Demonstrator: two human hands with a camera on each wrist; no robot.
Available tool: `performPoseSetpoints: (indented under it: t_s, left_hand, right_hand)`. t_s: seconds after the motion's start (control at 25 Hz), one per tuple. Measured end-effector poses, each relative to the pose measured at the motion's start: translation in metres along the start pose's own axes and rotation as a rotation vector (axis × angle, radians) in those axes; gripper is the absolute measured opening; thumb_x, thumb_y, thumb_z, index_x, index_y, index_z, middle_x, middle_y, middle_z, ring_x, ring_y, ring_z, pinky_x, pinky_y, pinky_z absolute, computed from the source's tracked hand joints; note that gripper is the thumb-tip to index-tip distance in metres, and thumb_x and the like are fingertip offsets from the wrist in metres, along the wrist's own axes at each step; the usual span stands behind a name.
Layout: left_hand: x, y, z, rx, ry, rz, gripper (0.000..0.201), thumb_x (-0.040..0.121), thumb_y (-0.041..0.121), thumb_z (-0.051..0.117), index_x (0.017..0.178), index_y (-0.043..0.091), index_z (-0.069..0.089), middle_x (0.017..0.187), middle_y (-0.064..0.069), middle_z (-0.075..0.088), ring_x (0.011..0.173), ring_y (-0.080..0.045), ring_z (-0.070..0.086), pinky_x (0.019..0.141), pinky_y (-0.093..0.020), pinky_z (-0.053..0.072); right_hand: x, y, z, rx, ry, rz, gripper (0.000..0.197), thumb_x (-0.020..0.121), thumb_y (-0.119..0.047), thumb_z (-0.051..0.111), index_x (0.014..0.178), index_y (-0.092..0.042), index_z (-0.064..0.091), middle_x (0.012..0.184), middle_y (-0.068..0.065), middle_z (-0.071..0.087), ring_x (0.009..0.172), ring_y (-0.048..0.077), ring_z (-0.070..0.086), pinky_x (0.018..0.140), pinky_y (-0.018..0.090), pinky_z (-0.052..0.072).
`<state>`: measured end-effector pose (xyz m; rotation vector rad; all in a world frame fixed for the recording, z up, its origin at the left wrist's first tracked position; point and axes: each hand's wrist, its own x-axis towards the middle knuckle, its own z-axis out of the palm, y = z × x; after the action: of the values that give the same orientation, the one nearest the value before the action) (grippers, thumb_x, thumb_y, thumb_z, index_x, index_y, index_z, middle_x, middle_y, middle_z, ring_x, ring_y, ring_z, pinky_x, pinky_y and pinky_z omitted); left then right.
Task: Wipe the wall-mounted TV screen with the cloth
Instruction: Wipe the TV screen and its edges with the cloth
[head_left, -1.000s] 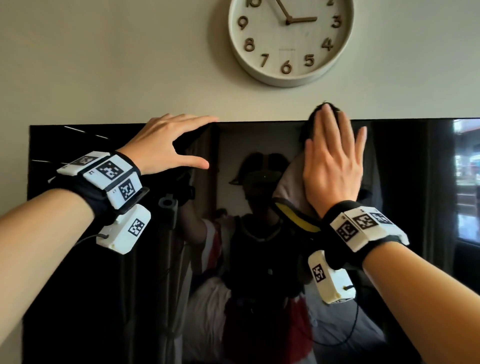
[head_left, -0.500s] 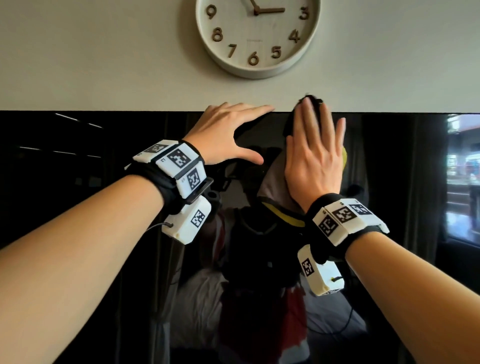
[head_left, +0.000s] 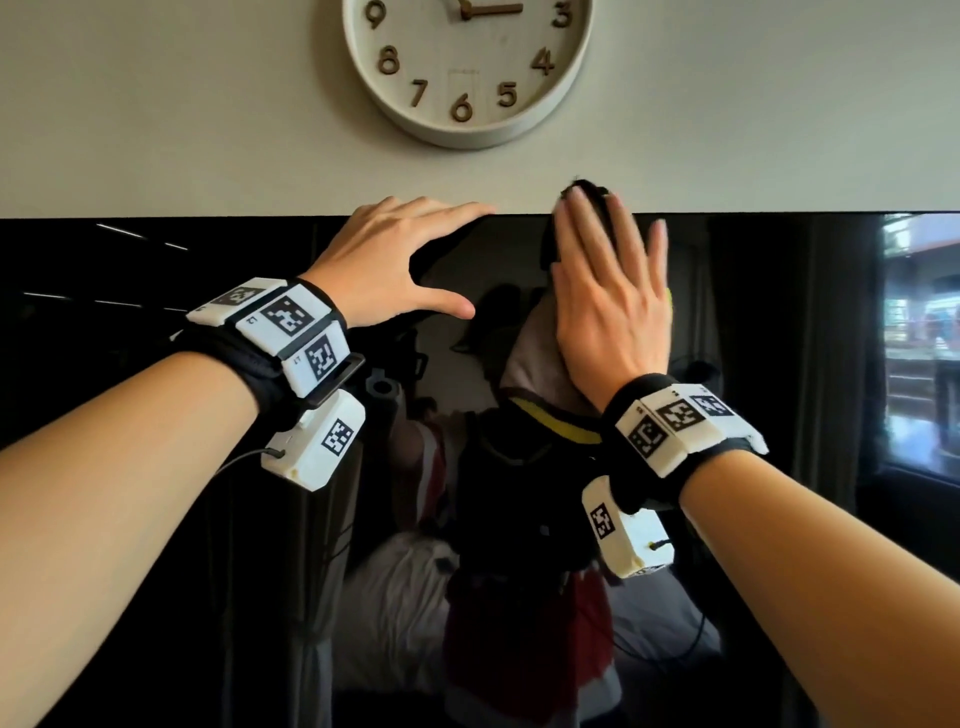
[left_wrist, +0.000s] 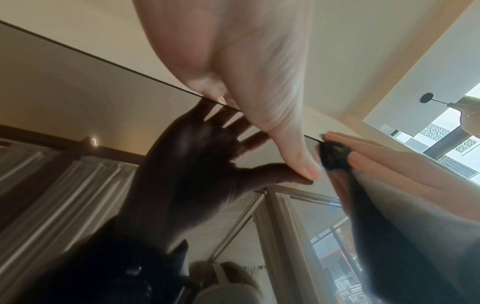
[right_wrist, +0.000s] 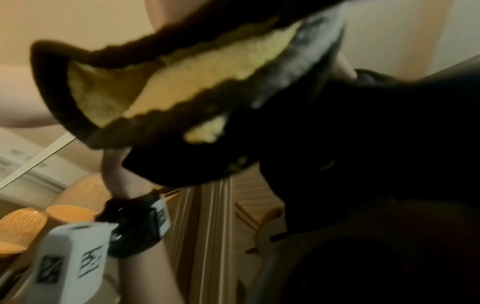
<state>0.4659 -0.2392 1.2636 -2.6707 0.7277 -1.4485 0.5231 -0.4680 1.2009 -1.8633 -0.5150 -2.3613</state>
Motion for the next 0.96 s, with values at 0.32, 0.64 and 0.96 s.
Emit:
performPoseSetpoints:
  t_s: [0.32, 0.64, 0.96]
  left_hand:
    - [-0.001, 0.001, -0.005, 0.015, -0.037, -0.013, 0.089, 0.075, 0.063, 0.068, 0.151, 0.047, 0.025, 0.143, 0.007, 0.049, 0.125, -0.025, 0.045, 0.106, -0.036, 0.028]
    - [0.036, 0.061, -0.001, -0.069, -0.071, -0.033, 0.087, 0.075, 0.065, 0.067, 0.150, 0.050, 0.026, 0.149, 0.007, 0.048, 0.135, -0.020, 0.043, 0.111, -0.034, 0.028]
    - [0.042, 0.084, 0.011, -0.079, -0.027, -0.096, 0.075, 0.079, 0.059, 0.067, 0.146, 0.053, 0.034, 0.134, 0.004, 0.057, 0.125, -0.023, 0.049, 0.111, -0.043, 0.032]
  right_hand:
    - [-0.005, 0.003, -0.003, 0.042, -0.018, -0.053, 0.045, 0.103, -0.020, 0.042, 0.147, -0.009, 0.043, 0.153, 0.005, 0.040, 0.144, 0.032, 0.029, 0.118, 0.055, 0.021]
    - [-0.006, 0.066, -0.018, 0.015, 0.029, 0.063, 0.046, 0.102, -0.016, 0.043, 0.146, -0.005, 0.044, 0.152, 0.008, 0.041, 0.143, 0.035, 0.031, 0.117, 0.056, 0.019]
    - [-0.016, 0.119, -0.034, 0.016, 0.042, 0.150, 0.046, 0.101, -0.018, 0.044, 0.144, -0.004, 0.046, 0.152, 0.011, 0.041, 0.141, 0.038, 0.032, 0.116, 0.057, 0.022]
